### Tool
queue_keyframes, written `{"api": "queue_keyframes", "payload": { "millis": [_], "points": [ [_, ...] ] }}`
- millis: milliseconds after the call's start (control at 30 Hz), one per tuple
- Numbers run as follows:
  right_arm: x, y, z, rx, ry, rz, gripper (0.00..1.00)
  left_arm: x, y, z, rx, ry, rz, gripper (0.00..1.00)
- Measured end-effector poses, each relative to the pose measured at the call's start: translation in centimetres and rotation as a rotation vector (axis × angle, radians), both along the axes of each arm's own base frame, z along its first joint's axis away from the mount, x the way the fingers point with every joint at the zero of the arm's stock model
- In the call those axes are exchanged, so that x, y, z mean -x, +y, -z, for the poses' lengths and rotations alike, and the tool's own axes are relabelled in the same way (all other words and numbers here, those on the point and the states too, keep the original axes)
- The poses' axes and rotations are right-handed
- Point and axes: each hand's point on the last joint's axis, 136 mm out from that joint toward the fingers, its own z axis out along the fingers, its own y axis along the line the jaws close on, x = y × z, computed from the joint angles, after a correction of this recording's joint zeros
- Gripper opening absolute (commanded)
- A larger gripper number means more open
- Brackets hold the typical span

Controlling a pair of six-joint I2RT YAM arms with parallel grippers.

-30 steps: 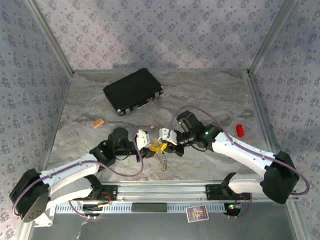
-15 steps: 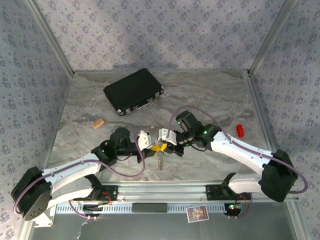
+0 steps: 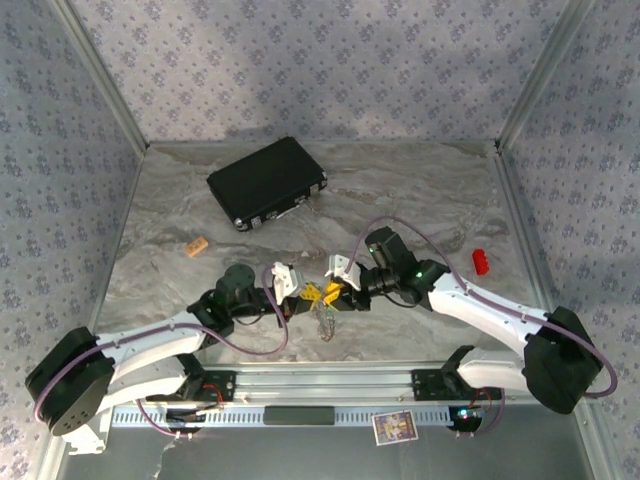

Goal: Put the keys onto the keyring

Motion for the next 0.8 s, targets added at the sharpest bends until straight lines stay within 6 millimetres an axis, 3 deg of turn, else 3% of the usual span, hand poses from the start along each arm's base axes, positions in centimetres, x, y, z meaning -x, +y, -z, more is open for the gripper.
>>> {"api": "queue_keyframes", "payload": {
  "millis": [100, 333, 467, 800],
  "points": [
    [-0.2, 0.1, -0.2, -0.012, -0.005, 0.003, 0.20, 0.0, -0.1, -0.1, 0.010, 0.000, -0.001, 0.00],
    [-0.3, 0.2, -0.4, -0.025, 0.004, 0.009, 0.00, -0.1, 0.0, -0.3, 0.017, -0.003, -0.006, 0.02],
    [-0.1, 0.1, -0.4, -0.018, 0.011, 0.005, 0.00, -0.2, 0.1, -0.1, 0.003, -0.010, -0.018, 0.25],
    [-0.1, -0.1, -1.6, 0.057, -0.048, -0.026, 0.00, -0.4, 0.4, -0.4, -0.101, -0.043, -0.013, 0.26]
  ]
}}
